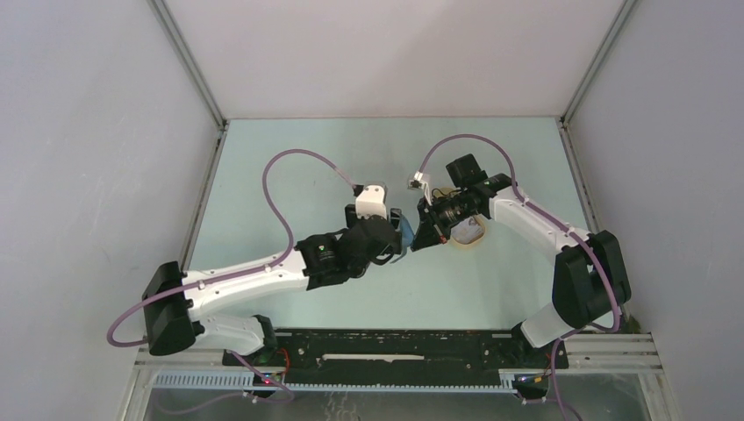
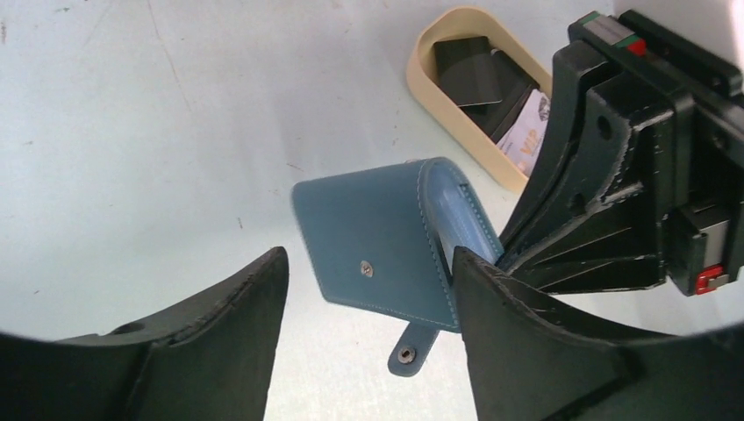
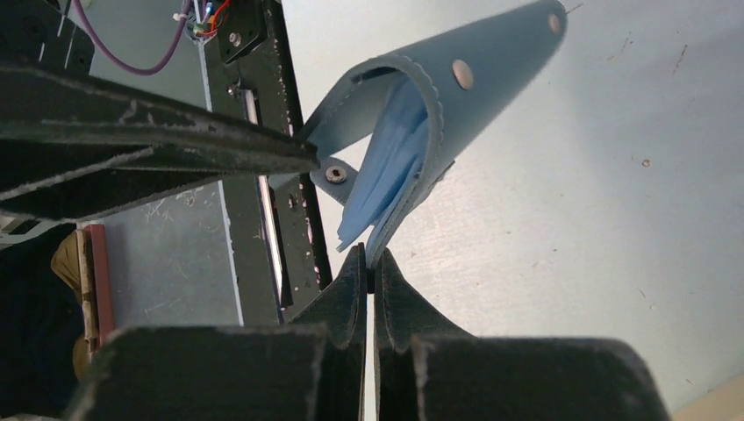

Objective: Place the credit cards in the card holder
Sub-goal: Open the card holder at the center of the board.

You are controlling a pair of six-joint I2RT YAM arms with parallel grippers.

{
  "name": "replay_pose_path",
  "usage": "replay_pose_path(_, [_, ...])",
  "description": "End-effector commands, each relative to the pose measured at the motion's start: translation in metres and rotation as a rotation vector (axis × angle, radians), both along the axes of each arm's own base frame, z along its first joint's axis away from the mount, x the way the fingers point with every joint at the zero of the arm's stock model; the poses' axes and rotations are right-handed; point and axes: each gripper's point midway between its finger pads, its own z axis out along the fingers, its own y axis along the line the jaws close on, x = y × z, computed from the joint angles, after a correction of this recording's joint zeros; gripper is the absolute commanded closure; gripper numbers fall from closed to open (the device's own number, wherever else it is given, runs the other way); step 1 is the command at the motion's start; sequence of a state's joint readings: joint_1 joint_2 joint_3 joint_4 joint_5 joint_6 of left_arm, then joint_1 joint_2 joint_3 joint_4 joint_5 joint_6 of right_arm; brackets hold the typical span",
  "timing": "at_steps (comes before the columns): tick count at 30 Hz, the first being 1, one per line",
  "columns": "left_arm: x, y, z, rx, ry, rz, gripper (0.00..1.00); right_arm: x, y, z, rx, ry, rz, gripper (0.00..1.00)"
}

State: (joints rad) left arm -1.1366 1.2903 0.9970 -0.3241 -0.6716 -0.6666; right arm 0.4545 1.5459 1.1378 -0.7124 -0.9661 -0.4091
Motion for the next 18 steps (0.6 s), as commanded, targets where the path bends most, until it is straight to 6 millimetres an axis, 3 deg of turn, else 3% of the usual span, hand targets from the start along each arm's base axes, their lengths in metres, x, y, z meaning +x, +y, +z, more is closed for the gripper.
replay_pose_path(1, [0.004, 0.014, 0.019, -0.006, -0.047, 0.062, 0.31, 0.009, 0.008, 0.014, 0.033, -0.049, 0.004, 1.0])
replay_pose_path(10, [-0.001, 0.029, 0.007, 0.073, -0.055, 0.028, 0.41, 0.006, 0.008, 0.013, 0.024, -0.059, 0.017, 1.0])
replay_pose_path(18, [-0.003, 0.034, -0.007, 0.208, -0.051, -0.067, 0.72, -0.001, 0.011, 0.015, 0.042, -0.061, 0.054, 1.0])
